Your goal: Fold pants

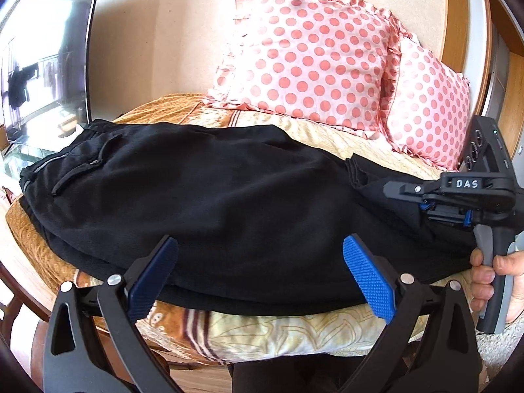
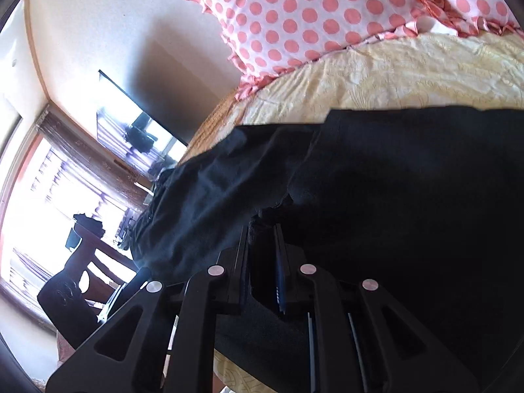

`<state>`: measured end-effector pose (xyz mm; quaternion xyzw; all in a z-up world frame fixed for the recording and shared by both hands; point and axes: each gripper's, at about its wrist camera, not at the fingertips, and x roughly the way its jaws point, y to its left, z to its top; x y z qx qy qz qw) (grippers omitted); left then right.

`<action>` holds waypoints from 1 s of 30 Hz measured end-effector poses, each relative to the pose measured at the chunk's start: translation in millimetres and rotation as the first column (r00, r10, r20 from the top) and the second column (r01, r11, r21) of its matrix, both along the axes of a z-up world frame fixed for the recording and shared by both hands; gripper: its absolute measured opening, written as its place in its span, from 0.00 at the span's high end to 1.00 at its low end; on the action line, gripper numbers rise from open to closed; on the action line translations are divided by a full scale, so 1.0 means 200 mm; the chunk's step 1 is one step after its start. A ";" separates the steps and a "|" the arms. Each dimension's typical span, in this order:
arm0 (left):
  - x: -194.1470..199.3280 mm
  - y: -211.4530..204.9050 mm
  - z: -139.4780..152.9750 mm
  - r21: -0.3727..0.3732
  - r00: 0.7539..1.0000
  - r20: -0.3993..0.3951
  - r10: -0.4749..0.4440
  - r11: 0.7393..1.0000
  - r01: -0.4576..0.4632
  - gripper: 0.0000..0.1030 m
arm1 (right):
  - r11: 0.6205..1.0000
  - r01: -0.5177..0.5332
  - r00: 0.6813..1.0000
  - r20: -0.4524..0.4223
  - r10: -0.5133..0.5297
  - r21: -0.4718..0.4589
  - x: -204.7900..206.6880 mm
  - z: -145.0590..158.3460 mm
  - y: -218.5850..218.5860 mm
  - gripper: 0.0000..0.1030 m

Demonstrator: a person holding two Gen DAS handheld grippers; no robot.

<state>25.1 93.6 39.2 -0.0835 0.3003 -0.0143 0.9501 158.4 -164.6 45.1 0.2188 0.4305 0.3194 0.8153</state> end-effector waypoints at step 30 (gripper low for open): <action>-0.13 0.39 0.14 -0.064 0.963 0.077 0.257 0.966 -0.252 0.02 | 0.959 -0.038 0.928 0.346 0.137 -0.280 -0.30 0.09 0.32 0.35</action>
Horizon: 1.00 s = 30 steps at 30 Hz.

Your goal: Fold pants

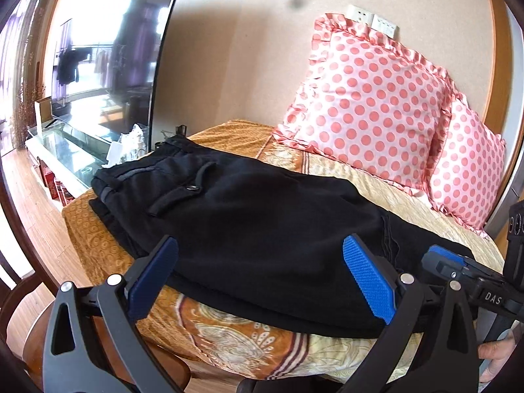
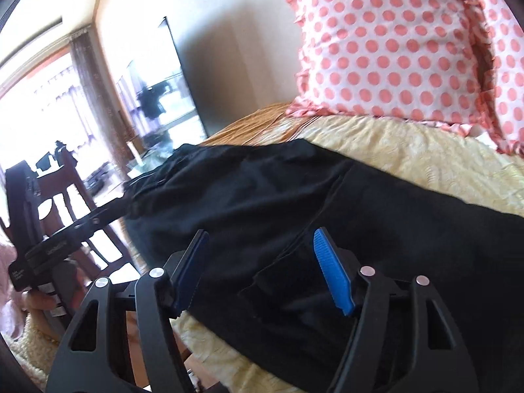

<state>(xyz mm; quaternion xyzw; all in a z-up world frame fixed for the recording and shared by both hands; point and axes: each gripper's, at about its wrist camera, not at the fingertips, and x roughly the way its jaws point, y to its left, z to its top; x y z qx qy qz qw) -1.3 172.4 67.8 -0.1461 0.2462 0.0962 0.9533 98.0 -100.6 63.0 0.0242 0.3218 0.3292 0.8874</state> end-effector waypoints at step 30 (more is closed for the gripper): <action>0.12 0.79 -0.20 -0.645 0.986 -0.169 0.008 0.755 -0.117 0.03 | 0.968 0.075 0.997 -0.016 -0.082 -0.239 0.02 -0.20 0.01 0.35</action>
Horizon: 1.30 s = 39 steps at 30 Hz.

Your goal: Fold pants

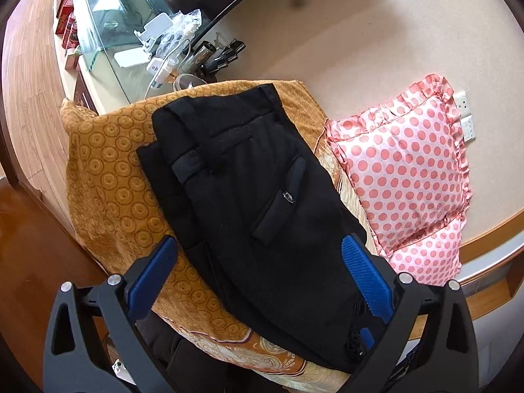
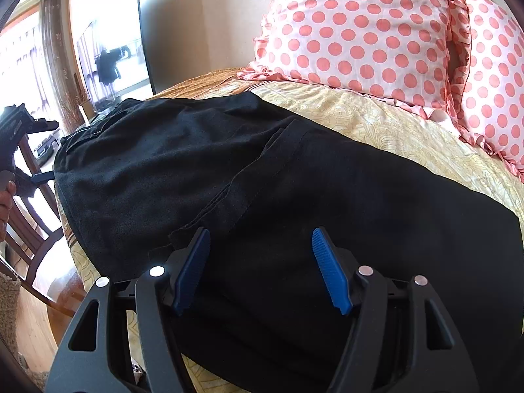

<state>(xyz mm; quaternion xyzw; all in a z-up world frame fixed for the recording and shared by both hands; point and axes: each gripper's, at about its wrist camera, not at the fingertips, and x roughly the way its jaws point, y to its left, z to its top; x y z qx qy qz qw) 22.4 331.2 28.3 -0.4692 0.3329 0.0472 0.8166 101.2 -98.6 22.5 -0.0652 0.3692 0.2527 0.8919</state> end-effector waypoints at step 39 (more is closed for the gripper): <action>0.06 -0.02 0.08 0.048 0.987 0.050 0.155 0.986 -0.157 0.89 | 0.985 -0.091 0.994 0.081 0.079 0.144 -0.20 0.08 -0.20 0.08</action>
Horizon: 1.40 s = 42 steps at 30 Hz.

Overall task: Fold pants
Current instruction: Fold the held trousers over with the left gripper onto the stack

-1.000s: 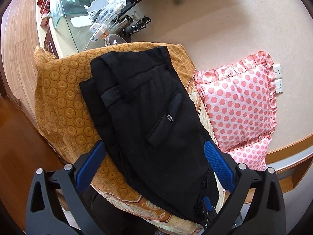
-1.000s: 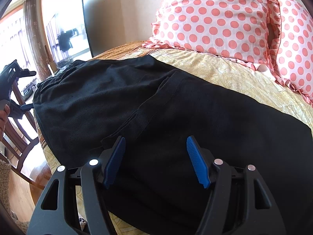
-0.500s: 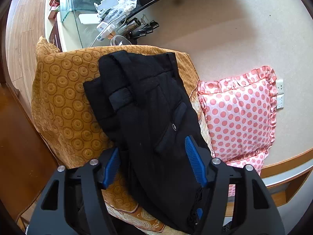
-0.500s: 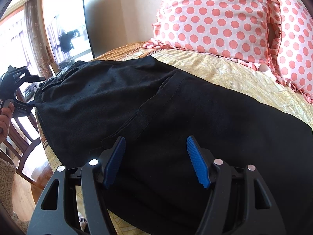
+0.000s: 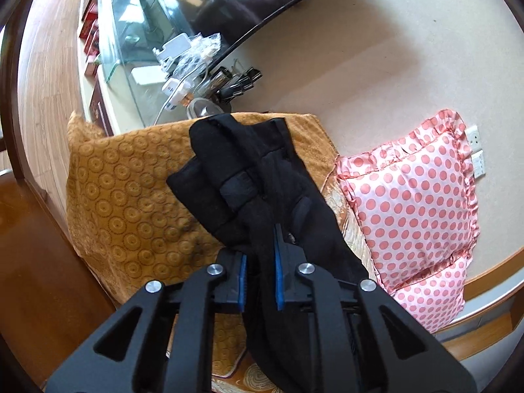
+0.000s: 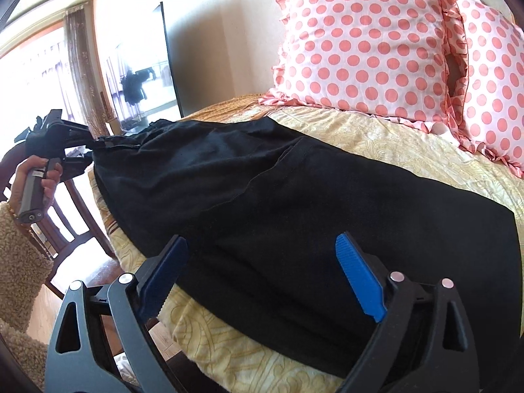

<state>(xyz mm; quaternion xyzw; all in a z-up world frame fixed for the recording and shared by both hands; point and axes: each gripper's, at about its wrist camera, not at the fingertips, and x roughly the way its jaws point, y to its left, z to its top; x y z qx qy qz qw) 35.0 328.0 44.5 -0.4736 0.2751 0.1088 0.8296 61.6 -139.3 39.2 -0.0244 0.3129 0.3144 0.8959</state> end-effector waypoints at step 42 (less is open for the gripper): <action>0.29 -2.47 0.24 0.337 0.400 -0.017 -0.916 0.371 0.865 0.91 | 0.835 0.493 0.869 -0.097 -0.485 0.244 -0.31 -0.10 -1.23 0.05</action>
